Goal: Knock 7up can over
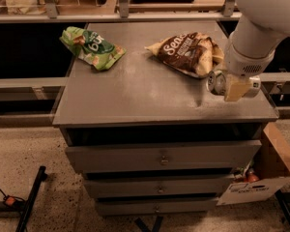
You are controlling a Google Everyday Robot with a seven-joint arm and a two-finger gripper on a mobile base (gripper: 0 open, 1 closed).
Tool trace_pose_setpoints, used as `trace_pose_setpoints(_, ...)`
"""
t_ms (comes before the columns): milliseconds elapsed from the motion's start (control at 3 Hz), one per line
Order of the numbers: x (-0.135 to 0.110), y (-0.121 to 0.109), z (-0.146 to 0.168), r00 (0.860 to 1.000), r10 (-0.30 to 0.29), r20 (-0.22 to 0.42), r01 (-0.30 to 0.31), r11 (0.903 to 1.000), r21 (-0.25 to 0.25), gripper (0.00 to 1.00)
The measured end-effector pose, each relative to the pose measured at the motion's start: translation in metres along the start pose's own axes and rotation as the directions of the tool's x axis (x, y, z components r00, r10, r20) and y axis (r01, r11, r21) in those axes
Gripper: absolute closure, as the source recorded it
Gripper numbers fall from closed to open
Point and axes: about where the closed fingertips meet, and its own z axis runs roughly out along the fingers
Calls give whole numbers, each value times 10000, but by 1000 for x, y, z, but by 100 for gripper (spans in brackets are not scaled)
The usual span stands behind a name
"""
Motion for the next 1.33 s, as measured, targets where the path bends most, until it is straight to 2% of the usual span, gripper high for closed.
trace_pose_setpoints(333, 26, -4, 19, 9841, -552, -1691, 456, 9971, -605, 61)
trace_pose_setpoints(667, 34, -7, 31, 9686, -901, -2319, 653, 9915, -1126, 39)
trace_pose_setpoints(1000, 41, -9, 37, 9715, -1013, -2144, 622, 9814, -1815, 16)
trace_pose_setpoints(1333, 43, -10, 39, 9901, -829, -1132, 489, 9601, -2753, 0)
